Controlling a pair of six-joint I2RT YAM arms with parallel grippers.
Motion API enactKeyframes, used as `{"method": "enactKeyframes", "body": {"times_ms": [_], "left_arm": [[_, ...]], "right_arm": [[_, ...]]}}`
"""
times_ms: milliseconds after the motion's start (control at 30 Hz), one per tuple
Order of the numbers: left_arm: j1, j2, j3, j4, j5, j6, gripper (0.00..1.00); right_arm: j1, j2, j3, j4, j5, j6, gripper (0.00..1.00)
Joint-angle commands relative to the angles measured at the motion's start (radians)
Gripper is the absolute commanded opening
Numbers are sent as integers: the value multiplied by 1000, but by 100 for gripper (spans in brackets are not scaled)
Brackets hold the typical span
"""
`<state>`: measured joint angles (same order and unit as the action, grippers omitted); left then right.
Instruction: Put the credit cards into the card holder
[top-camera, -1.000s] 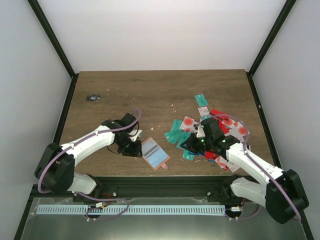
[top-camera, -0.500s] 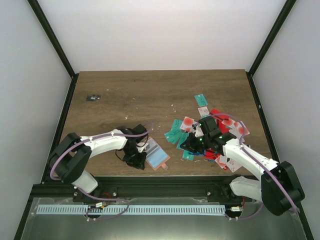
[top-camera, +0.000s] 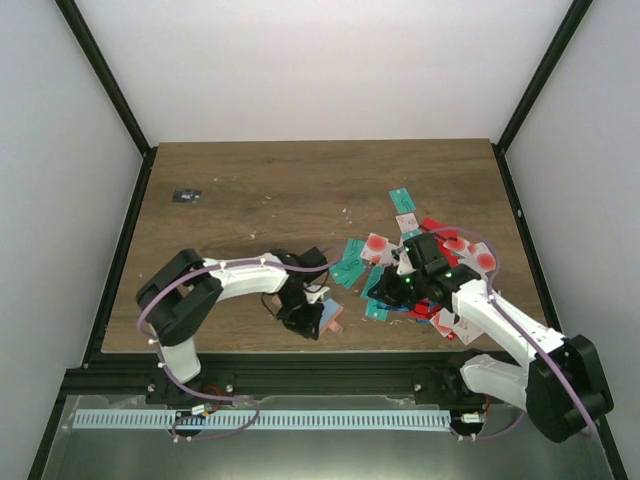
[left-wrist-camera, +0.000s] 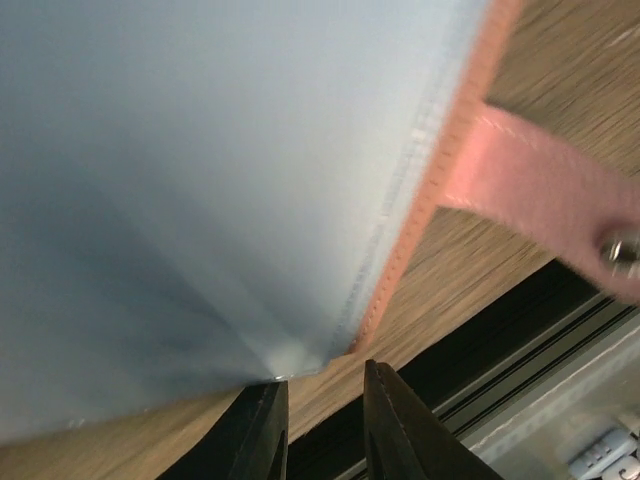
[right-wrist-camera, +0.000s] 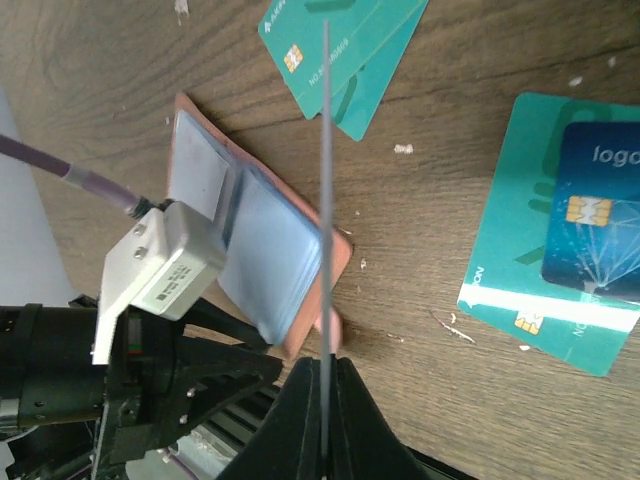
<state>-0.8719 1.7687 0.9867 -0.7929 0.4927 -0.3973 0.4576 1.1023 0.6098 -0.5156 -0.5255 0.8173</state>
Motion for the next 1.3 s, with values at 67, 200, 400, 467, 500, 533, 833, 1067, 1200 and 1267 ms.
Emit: {"method": "enactKeyframes", "body": {"times_ms": [67,200,400,467,500,533,833,1067,1200,1267], "left_arm": [[-19,172,180,77,-41,-4,23],[-24,246,327,65,-54,-5,23],[-24,186,424,40,-17,10,24],[-21,127,409,48,-8,31,26],[-18,100,398,50,-11,43,27],[-12,71,383,55,-14,54,28],[152,-222,144,296,189,-5,37],[267,-427,-53,631,466,-135,47],[278,-464,-86,704,510,-174,48],[278,-470,-86,705,508,-176,48]], "right_arm": [[-35,-50,72,-83,57,-44,1],[-46,-59,100,-119,72,-61,1],[-53,-70,132,-138,76,-83,1],[-54,-73,133,-121,67,-100,1],[-54,-71,132,-111,60,-114,1],[-55,-65,133,-101,51,-125,1],[-55,-1,138,111,-258,-254,1],[-55,60,153,274,-580,-299,1],[-56,69,158,347,-687,-282,1],[-55,67,154,380,-730,-267,1]]}}
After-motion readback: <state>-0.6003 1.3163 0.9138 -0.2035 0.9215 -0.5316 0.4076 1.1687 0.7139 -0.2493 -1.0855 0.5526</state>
